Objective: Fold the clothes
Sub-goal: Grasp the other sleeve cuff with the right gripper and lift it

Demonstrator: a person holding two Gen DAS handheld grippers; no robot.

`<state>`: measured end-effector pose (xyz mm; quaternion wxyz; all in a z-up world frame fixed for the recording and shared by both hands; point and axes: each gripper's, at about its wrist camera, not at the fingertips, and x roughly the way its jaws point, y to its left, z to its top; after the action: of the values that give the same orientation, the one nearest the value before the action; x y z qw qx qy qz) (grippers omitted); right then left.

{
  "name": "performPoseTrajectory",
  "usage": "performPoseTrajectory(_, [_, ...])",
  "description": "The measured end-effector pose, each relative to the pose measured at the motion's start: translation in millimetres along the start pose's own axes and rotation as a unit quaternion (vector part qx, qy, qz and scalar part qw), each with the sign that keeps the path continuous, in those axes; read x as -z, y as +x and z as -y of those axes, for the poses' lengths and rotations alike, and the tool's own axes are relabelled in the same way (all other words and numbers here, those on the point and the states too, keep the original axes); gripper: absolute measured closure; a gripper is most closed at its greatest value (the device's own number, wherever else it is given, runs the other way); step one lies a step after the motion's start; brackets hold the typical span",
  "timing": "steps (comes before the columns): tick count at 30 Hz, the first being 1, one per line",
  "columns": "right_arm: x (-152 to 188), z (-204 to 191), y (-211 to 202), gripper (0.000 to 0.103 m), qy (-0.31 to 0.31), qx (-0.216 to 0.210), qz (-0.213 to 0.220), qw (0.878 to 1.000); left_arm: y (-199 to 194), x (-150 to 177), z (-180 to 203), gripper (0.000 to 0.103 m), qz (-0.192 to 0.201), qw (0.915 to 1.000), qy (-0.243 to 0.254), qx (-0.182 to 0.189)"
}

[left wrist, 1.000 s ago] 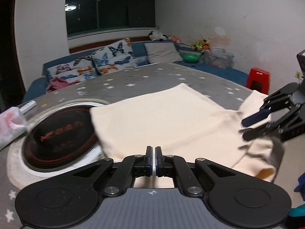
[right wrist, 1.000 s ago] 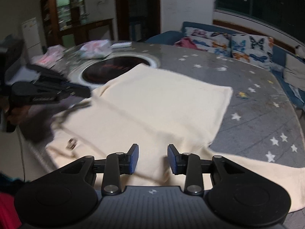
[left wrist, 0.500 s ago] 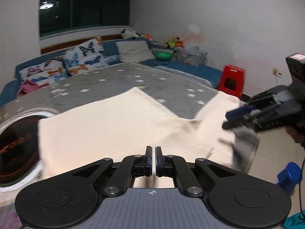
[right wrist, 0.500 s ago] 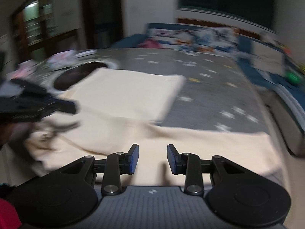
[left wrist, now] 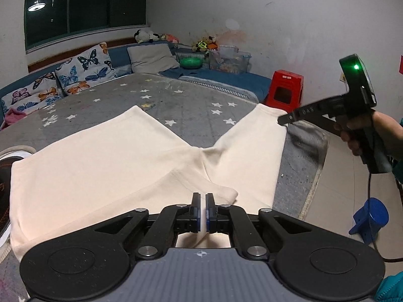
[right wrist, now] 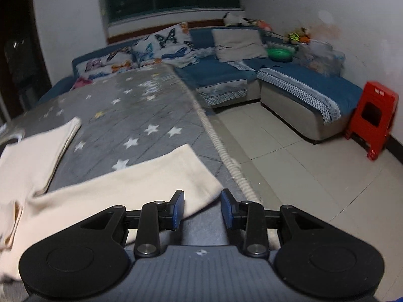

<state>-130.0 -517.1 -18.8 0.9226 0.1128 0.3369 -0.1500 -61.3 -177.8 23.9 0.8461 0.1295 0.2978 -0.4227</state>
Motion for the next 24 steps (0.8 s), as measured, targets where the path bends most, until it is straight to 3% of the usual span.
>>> performPoseTrajectory(2, [0, -1, 3, 0.071, 0.000, -0.001, 0.005, 1.000, 1, 1, 1, 0.095, -0.002, 1.0000, 0.002, -0.002])
performPoseTrajectory(4, [0, -3, 4, 0.086, -0.003, -0.006, 0.006, 1.000, 2, 2, 2, 0.094, -0.005, 1.0000, 0.003, 0.000])
performPoseTrajectory(6, [-1, -4, 3, 0.093, -0.001, -0.012, 0.008, 1.000, 4, 3, 3, 0.094, -0.007, 1.0000, 0.004, 0.000])
performPoseTrajectory(14, [-22, -16, -32, 0.095, -0.017, -0.044, 0.059, 0.997, 7, 3, 6, 0.094, -0.003, 1.0000, 0.004, 0.000])
performPoseTrajectory(20, [-44, -41, -72, 0.096, -0.046, -0.098, 0.105, 0.989, 9, 5, 8, 0.093, 0.003, 0.9999, 0.011, -0.003])
performPoseTrajectory(24, [-61, -69, -96, 0.096, -0.073, -0.151, 0.126, 0.978, -4, 4, 3, 0.075, 0.019, 0.9997, 0.001, -0.013])
